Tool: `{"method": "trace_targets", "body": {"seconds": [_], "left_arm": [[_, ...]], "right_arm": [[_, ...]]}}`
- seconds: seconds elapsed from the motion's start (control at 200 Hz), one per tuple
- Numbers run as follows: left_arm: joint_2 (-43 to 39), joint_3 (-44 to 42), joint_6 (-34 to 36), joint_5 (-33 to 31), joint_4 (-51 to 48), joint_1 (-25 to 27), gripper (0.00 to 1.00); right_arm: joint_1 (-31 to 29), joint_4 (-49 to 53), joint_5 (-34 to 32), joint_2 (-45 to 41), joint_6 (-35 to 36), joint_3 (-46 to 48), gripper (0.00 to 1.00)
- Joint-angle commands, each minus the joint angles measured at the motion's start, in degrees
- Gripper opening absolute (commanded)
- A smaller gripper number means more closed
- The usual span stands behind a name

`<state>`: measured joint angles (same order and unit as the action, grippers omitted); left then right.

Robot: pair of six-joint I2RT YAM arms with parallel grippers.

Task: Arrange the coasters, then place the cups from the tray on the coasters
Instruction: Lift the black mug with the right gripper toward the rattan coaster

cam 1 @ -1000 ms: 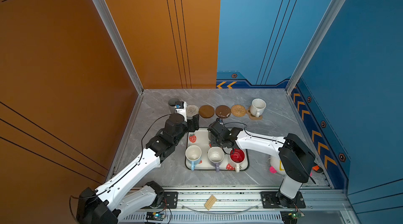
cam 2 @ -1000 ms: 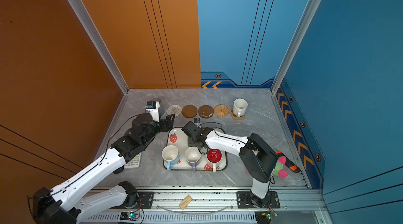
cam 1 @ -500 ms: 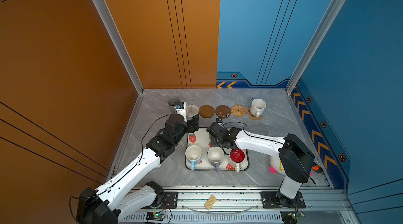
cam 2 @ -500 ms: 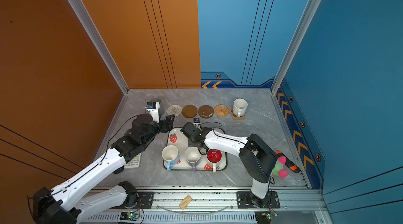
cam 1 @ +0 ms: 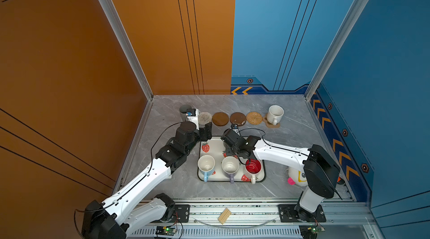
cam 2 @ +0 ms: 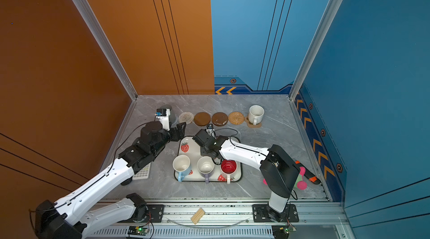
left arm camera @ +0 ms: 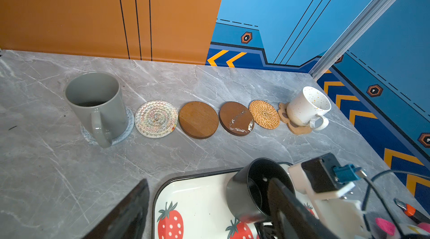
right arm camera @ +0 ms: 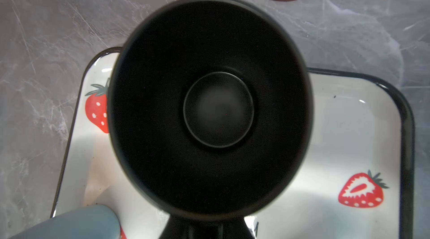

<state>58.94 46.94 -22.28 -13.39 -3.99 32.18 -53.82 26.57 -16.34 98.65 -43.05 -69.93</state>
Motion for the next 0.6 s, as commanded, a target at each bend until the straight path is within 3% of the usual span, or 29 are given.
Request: {"method": "trace_targets", "body": {"seconds": [0.0,0.336,0.596], "left_arm": [[-0.26,-0.56,0.13,0.99,1.09,-0.65,0.81],[-0.49,-0.86,0.22,0.90,1.08,-0.85,0.81],[-0.05,-0.97,0.13,0.82,1.09,-1.07,0.81]], "right_arm": [[0.64,-2.05,-2.48,-3.27,1.85,-1.88,0.00],[5.40,-2.05,-0.41,-6.05,5.28,-2.22,0.00],[12.37,-2.03,3.66,-8.93,8.35,-2.48,0.00]]}}
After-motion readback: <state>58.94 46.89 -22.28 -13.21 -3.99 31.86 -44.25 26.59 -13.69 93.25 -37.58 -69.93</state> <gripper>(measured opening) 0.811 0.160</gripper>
